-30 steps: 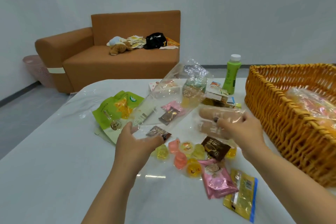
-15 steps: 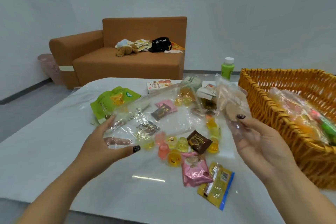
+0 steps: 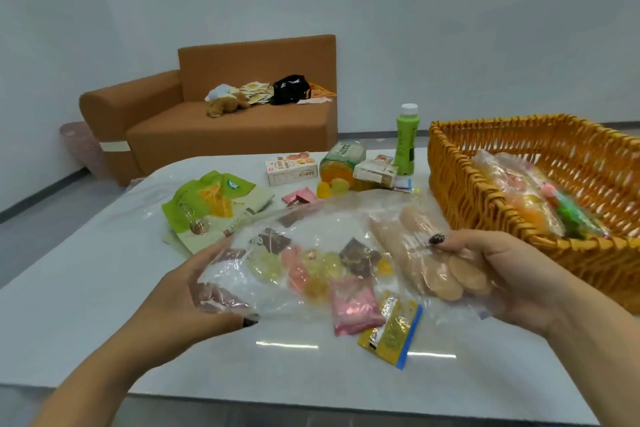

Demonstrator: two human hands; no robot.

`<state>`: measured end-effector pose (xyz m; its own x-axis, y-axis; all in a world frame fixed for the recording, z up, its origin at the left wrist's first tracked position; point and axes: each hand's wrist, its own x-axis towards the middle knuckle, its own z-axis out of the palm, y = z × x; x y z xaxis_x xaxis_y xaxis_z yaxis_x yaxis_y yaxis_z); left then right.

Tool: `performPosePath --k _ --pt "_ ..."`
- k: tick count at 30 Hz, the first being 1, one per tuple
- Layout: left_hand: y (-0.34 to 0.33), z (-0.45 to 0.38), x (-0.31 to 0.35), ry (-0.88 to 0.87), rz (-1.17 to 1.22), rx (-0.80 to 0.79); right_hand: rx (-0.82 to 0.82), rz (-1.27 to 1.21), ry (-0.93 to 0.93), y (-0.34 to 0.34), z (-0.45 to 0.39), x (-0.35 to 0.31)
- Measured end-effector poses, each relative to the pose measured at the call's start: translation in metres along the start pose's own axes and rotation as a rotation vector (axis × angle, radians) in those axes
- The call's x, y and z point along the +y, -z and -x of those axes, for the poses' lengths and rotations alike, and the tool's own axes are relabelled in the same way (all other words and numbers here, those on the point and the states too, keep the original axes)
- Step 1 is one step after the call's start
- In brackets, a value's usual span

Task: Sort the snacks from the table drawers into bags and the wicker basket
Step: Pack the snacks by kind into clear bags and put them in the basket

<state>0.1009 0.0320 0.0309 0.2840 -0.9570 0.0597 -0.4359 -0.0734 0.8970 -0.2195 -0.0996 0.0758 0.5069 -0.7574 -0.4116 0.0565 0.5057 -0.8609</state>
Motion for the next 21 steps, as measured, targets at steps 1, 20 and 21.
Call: performPosePath --k 1,20,21 --pt "-0.002 -0.001 0.000 -0.004 -0.014 -0.023 0.000 0.009 -0.010 0.000 0.001 0.000" --pt "-0.053 -0.006 0.014 0.314 0.454 -0.291 -0.320 0.014 -0.088 -0.032 -0.034 0.043" --pt "-0.056 -0.006 0.012 0.309 0.434 -0.311 -0.326 0.019 -0.077 -0.039 -0.028 0.042"
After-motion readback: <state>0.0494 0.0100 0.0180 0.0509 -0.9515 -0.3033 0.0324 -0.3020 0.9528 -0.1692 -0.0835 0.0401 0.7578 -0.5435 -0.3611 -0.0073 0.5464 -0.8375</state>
